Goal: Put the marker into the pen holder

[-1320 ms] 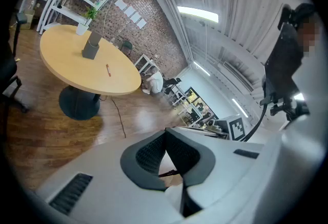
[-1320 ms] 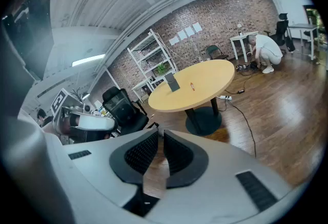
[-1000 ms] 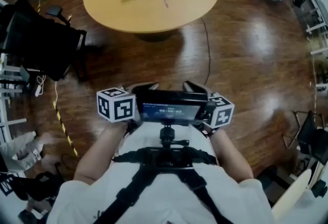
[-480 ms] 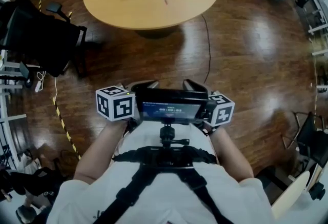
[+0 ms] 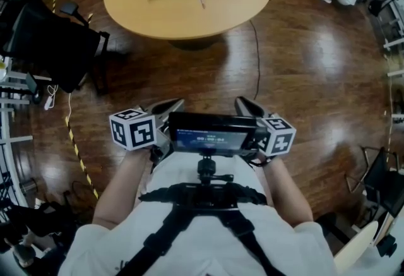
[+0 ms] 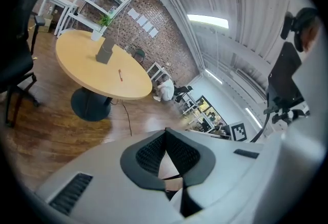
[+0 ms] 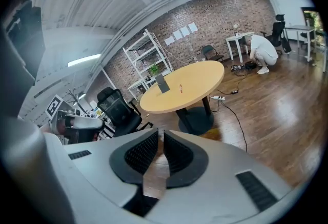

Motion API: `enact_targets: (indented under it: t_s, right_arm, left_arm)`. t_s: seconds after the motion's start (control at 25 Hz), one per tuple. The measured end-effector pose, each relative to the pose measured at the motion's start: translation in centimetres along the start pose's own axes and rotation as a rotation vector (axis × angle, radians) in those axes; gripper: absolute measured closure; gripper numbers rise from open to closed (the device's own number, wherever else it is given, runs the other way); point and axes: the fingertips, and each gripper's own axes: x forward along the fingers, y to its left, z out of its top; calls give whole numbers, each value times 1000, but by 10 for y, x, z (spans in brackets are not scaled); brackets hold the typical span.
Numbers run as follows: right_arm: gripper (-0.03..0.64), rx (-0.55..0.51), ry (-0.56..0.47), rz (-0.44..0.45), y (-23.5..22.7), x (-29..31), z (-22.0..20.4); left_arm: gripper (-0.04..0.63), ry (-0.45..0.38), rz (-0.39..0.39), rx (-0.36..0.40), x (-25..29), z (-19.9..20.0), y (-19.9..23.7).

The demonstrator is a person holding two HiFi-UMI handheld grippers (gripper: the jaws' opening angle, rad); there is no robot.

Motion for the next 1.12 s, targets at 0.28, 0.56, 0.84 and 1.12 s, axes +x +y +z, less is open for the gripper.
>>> enact_targets:
  t_s: [0.28, 0.56, 0.84, 1.12]
  right_arm:
    - [574, -11, 18, 25, -8, 7, 2]
    - [574, -46, 46, 41, -12, 7, 7]
    - [574, -54, 60, 65, -7, 15, 8]
    - [574, -39, 64, 52, -17, 35, 20]
  left_arm:
    - [598, -40, 45, -20, -1, 6, 2]
    - [598, -73, 65, -40, 0, 4, -4]
    - [598, -89, 98, -51, -9, 3, 1]
    - [598, -73, 85, -67, 9, 20, 18]
